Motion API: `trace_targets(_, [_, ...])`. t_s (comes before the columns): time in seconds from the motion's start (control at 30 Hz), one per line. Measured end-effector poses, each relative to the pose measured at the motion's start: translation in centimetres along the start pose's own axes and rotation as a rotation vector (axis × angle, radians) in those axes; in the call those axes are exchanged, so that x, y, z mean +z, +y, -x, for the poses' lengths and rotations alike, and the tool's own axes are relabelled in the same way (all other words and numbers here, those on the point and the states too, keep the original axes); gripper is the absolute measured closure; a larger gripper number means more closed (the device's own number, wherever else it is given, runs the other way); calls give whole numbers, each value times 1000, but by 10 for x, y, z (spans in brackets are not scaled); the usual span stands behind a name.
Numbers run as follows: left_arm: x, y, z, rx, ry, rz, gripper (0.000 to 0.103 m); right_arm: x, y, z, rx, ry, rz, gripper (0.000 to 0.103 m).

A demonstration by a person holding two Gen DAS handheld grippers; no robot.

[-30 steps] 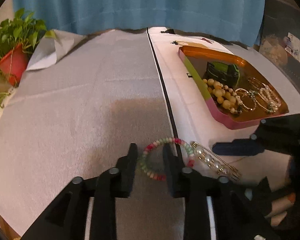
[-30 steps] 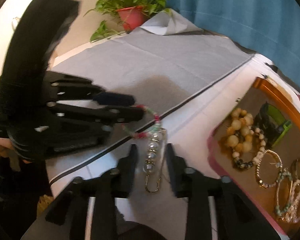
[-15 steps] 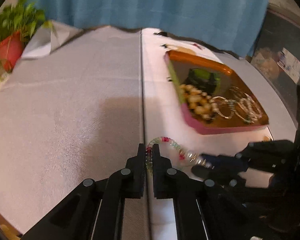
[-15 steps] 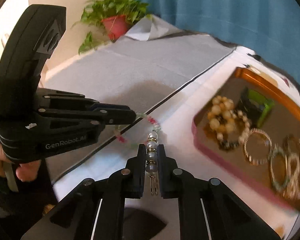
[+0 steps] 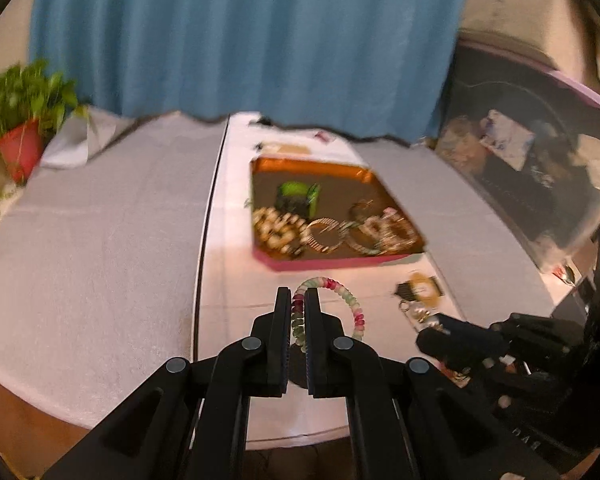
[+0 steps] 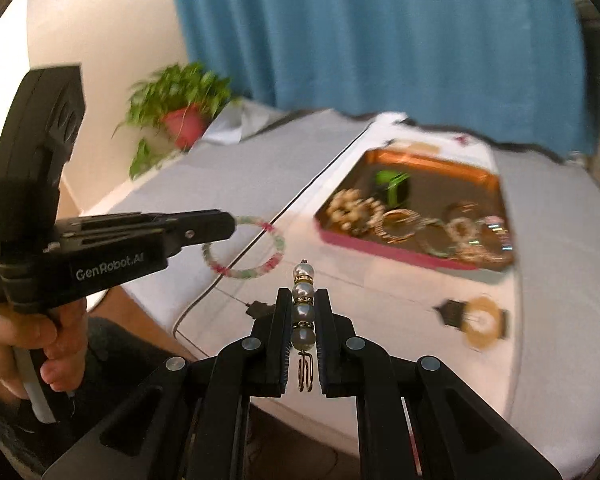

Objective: Organize jewelry
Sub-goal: 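Lift the pink-and-green bracelet with the left gripper while the right gripper lifts the pearl clip, then lower the pink-and-green bracelet into the tray with the left gripper while the right releases the pearl clip there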

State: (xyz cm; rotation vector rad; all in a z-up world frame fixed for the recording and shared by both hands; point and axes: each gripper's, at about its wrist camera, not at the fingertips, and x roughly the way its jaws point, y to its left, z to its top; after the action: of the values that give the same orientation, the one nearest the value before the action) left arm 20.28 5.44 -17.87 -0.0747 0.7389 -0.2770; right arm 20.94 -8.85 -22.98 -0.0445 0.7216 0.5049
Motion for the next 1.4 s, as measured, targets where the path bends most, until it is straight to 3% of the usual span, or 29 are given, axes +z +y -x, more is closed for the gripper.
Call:
trace_targets(0.2, [16, -28, 47, -44, -94, -36, 99, 15, 3, 70, -146, -135, -1, 91])
trace_targets(0.37, [35, -38, 69, -80, -143, -36, 99, 32, 1, 112, -176, -209, -2, 91])
trace_targets(0.47, [48, -42, 82, -89, -185, -37, 99, 43, -5, 131, -150, -247, -33, 91])
trace_targets(0.53, [56, -45, 91, -90, -217, -48, 99, 50, -8, 136, -122, -243, -36, 91])
trace_targets(0.73, [75, -45, 109, -88, -309, -55, 99, 67, 3, 138, -178, -268, 57, 91])
trace_targets(1.03, [101, -32, 70, -66, -316, -57, 99, 98, -7, 101, -161, -289, 91, 91])
trace_targets(1.3, [125, -9, 6, -134, -297, 15, 99, 125, -48, 58, -127, -316, 53, 91])
trace_targets(1.4, [133, -2, -19, -127, -300, 33, 99, 132, -66, 39, -130, -318, 52, 91])
